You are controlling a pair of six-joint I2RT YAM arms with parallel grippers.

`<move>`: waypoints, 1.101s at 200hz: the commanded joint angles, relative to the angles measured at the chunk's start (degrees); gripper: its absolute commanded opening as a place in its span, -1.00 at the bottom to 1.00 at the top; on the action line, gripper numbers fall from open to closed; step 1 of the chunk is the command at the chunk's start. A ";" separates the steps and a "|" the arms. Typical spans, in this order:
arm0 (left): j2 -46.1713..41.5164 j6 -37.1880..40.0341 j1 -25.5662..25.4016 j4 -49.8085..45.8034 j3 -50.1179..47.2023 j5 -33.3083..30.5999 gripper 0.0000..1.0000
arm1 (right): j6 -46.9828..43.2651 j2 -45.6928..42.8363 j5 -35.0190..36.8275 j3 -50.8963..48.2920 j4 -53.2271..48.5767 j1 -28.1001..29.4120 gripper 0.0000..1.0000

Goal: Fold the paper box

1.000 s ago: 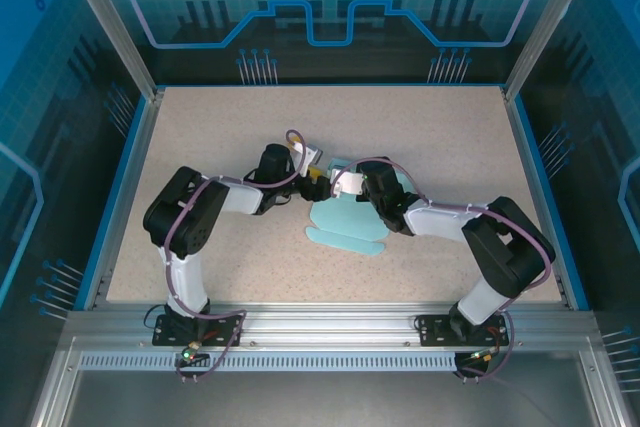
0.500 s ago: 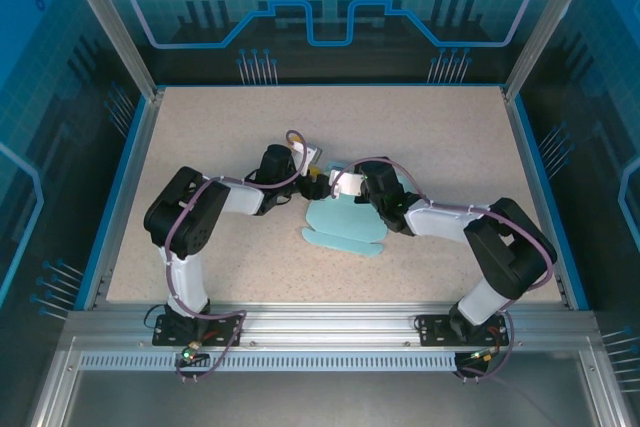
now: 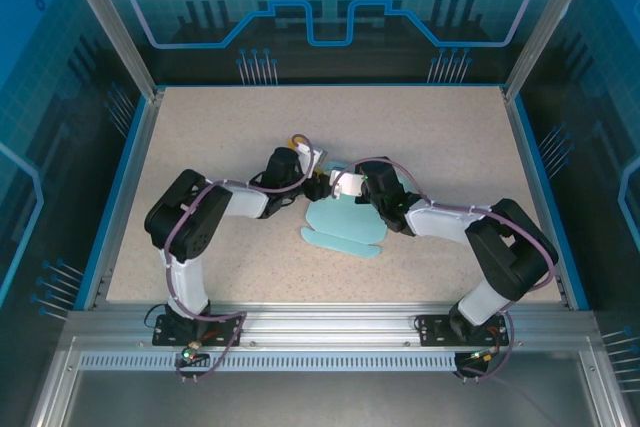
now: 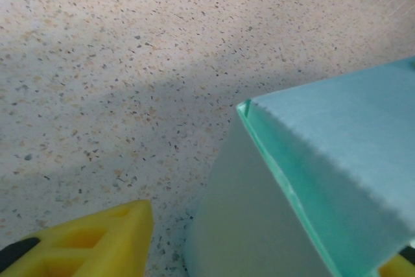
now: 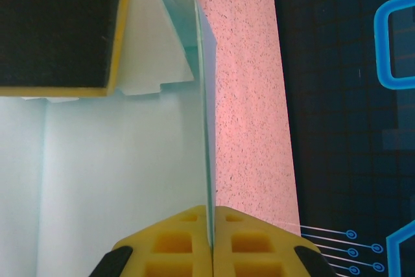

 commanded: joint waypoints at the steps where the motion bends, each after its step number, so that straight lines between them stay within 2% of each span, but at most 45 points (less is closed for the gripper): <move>1: -1.17 -0.74 0.27 -1.55 -0.82 -11.26 -0.03 | 1.76 -2.12 -2.20 1.21 -0.86 1.34 -1.00; 66: -0.19 -10.41 -0.61 -0.01 0.36 -18.35 -0.35 | 5.22 -3.04 -3.83 0.34 -1.54 2.17 -1.00; 160: -0.22 -12.96 -4.21 -9.90 4.28 -38.75 -0.63 | 11.51 -6.01 -8.29 0.07 -4.57 2.76 -1.00; 220: 0.22 -14.79 -4.72 -11.84 4.83 -43.98 -0.79 | 13.91 -6.31 -9.66 -0.63 -4.45 2.88 -1.00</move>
